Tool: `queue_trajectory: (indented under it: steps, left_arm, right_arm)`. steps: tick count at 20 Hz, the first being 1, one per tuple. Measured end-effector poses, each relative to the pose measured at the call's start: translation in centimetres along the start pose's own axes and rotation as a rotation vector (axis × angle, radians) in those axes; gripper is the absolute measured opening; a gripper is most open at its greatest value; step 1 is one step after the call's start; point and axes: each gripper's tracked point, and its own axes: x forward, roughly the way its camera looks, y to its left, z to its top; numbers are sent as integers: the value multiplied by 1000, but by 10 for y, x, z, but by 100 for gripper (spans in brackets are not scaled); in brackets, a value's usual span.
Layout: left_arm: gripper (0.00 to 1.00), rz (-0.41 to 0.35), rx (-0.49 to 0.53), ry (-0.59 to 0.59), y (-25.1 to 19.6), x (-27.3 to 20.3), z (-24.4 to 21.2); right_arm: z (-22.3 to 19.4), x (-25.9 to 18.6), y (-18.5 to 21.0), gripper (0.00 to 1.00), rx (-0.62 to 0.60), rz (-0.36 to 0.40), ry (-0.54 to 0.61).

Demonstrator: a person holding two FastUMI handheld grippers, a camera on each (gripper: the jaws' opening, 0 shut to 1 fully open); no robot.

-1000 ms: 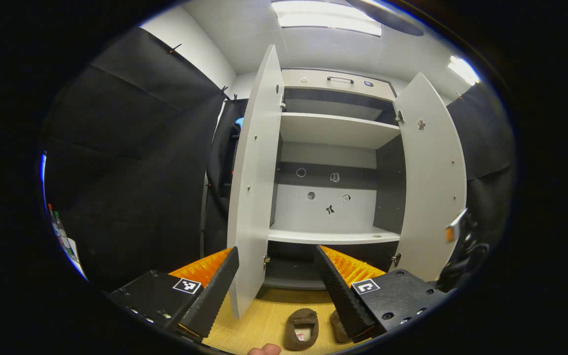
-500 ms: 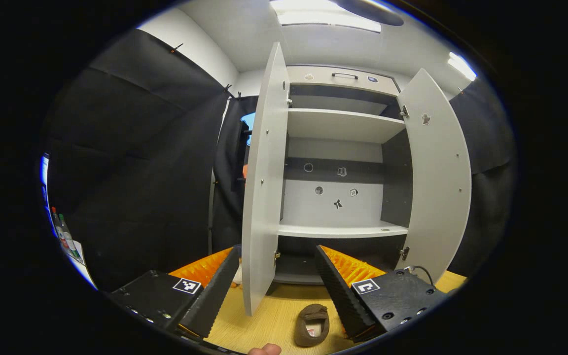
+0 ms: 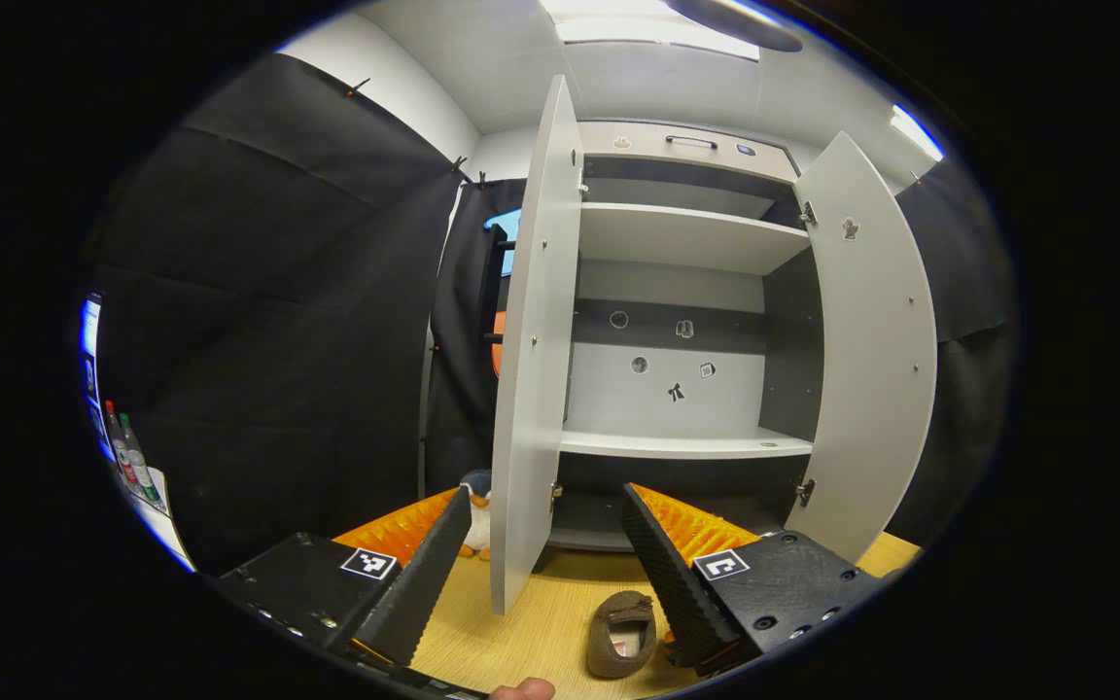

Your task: Grab one shoe with the right hand and put it into the shoe cabinet, grab the other shoe with the left hand and put it into the shoe cabinet; then close the right door with the right hand and the left door with the left hand.

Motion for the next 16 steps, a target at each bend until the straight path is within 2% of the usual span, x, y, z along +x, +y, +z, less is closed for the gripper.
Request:
queue_trajectory:
  steps: [1,2,3,4,7,9,12,14,16]
  left_arm:
    - [95,3,1,2,1,-1,0]
    - [95,4,0,4,2,-2,0]
    - [95,4,-2,4,2,-1,-1]
    - [95,2,-3,5,2,-1,-1]
    - [95,-12,-5,17,0,-2,-4]
    - [95,-30,-5,22,-4,-1,-9]
    - [95,-60,-1,34,-16,-4,-14]
    - [95,-87,-10,34,-24,-1,-16]
    - [95,-122,-30,37,-33,2,-18]
  right_arm:
    - [1,1,-4,53,8,-21,-11]
    - [1,1,-5,49,18,-27,-23]
    - [2,2,-7,37,19,-32,-32]
    - [2,-1,-11,34,12,-45,-39]
    - [10,-5,-11,9,40,-34,-104]
    - [24,-17,-24,6,36,-49,-189]
    - [64,-65,-46,5,91,-45,-301]
    - [119,-111,-60,5,101,-43,-420]
    - [180,-146,-73,6,54,-50,-525]
